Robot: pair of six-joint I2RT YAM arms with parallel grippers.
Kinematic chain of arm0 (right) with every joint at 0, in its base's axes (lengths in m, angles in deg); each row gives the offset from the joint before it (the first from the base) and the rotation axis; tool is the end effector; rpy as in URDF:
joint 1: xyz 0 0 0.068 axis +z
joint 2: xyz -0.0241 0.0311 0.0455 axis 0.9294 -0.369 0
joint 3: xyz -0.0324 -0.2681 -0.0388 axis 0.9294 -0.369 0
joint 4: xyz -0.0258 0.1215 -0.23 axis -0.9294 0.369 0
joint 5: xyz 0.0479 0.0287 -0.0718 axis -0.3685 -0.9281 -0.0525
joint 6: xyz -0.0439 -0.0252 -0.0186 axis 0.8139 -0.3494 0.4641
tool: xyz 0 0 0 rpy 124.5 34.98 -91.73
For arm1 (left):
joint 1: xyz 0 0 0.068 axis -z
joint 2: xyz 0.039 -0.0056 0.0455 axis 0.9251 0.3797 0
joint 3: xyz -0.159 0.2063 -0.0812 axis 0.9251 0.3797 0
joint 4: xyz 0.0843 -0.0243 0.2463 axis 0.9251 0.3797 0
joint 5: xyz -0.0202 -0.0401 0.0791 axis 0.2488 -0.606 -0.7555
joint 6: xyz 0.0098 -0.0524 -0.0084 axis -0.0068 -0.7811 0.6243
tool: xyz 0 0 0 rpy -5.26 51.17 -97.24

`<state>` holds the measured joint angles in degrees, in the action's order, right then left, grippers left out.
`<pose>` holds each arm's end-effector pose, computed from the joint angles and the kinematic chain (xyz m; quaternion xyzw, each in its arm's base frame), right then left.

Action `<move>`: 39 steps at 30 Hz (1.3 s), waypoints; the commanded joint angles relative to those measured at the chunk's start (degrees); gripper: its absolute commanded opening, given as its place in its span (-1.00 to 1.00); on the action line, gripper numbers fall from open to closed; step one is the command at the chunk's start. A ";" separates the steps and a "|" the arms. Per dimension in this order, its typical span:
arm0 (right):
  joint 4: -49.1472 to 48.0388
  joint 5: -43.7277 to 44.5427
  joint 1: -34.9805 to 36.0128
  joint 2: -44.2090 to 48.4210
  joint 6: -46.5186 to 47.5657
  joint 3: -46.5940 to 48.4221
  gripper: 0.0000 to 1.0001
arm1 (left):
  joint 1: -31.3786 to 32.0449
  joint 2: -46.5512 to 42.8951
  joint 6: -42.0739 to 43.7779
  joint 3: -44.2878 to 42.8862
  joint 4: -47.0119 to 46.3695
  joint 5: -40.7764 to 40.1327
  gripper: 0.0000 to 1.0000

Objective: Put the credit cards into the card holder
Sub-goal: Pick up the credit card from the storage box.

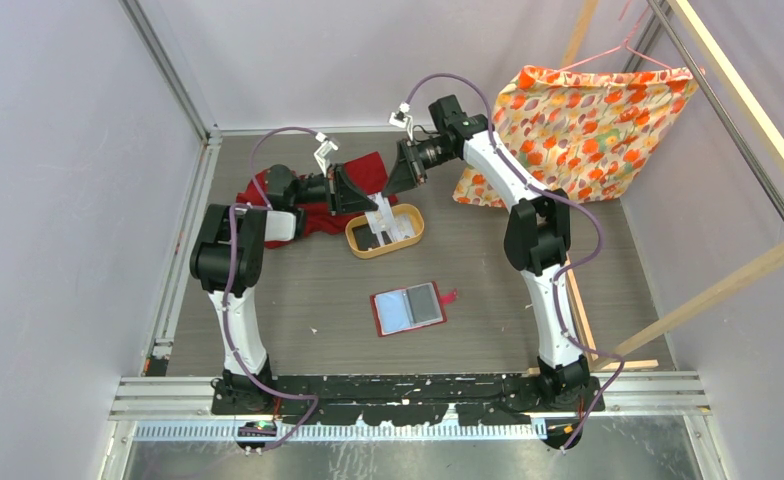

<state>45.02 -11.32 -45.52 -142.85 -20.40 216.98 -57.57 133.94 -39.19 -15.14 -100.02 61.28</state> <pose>0.4466 0.2249 0.2675 -0.4151 0.6686 0.5871 0.1896 0.3880 -0.1047 0.2148 0.3063 0.6082 -0.6530 0.3314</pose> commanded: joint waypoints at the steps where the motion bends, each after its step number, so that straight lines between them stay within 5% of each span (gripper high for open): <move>1: -0.33 -0.75 -0.98 3.10 0.89 -0.04 -0.36 | -0.18 -0.54 0.17 -0.90 -4.11 1.91 -0.99; 39: 2.79 0.29 -0.97 4.32 2.48 -0.76 -0.28 | -0.70 0.03 -0.67 -0.76 -4.11 1.78 -0.99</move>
<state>47.47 -9.59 -46.46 -142.42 -18.43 216.21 -57.97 133.94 -39.54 -15.14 -100.20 62.48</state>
